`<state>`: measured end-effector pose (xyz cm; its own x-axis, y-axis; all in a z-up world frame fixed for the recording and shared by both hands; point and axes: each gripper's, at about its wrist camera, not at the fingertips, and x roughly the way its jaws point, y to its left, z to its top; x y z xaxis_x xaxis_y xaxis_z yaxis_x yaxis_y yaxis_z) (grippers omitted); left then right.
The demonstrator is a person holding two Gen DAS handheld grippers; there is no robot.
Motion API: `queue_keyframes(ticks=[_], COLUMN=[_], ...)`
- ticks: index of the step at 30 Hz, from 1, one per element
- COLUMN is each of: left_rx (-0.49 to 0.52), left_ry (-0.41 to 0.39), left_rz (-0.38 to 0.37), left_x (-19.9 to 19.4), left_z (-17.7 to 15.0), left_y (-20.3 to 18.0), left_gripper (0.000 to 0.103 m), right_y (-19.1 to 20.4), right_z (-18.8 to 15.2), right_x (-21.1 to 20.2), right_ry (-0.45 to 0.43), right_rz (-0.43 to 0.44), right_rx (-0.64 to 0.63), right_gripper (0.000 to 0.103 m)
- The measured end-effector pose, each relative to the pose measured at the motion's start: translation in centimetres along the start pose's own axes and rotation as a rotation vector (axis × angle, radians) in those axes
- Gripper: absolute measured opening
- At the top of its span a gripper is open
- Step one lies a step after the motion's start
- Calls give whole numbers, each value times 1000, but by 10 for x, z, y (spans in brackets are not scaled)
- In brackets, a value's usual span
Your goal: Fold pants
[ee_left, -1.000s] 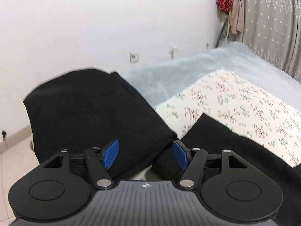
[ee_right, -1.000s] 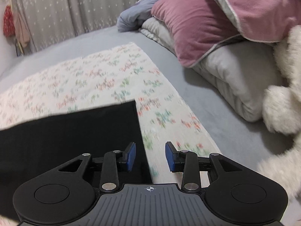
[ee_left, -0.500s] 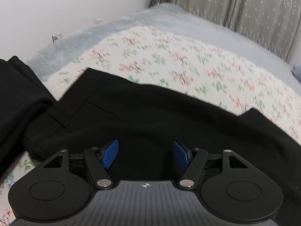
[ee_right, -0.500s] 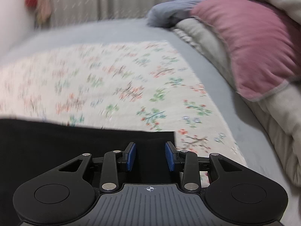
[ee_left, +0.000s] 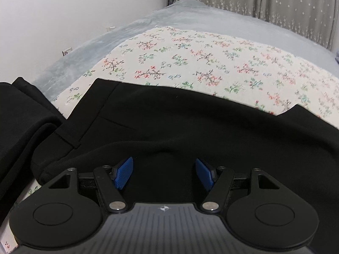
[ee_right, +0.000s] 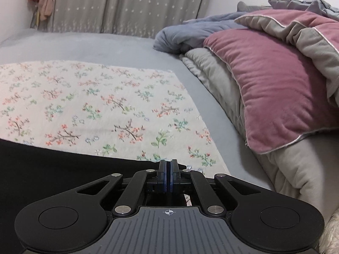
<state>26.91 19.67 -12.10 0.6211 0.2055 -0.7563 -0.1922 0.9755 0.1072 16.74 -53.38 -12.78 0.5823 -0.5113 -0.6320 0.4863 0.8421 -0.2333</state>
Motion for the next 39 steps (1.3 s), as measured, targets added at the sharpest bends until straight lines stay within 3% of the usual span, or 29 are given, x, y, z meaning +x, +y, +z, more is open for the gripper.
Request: queue_keyframes(ticks=[2,4,6,8,12,17,20,24,28,35,39], left_rx=[34,37,1,-33,-20,-5,6,5,47,73,71], left_ry=[6,-6,-23,-62,-122,-47,-22,46,63,77,87], left_rz=[48,66,31,-17,-126,-179,-170,-181,-172,-203,-243], left_x=[3,1,-5,-15,-32,-19,-12,0,1,-5,-4], left_z=[-3,-4,-2,2,7,8,7,3,-4,-9,-7], left_y=[-5,-8,-6,-6,-23,-42,-44,-39,-39,-35,-28], left_gripper=[74,74,74,74,75,75,75,75,75,75,75], right_y=[13,25,23,19,18,61,105,170,248,406,461], right_z=[-12,-17,-11,-6,4,16,25,40,67,105,121], right_x=[16,19,14,5,-16,-52,-67,-80,-77,-59,-49], right_ry=[65,56,39,27,-15,-75,-82,-72,-35,46,131], right_rz=[-20,-57,-67,-68,-33,214,414,636,835,988,1099], right_rx=[-67,-124,-69,-32,18,-23,-53,-86,-84,-228,-234], right_gripper=[2,2,3,12,21,44,44,44,44,44,44])
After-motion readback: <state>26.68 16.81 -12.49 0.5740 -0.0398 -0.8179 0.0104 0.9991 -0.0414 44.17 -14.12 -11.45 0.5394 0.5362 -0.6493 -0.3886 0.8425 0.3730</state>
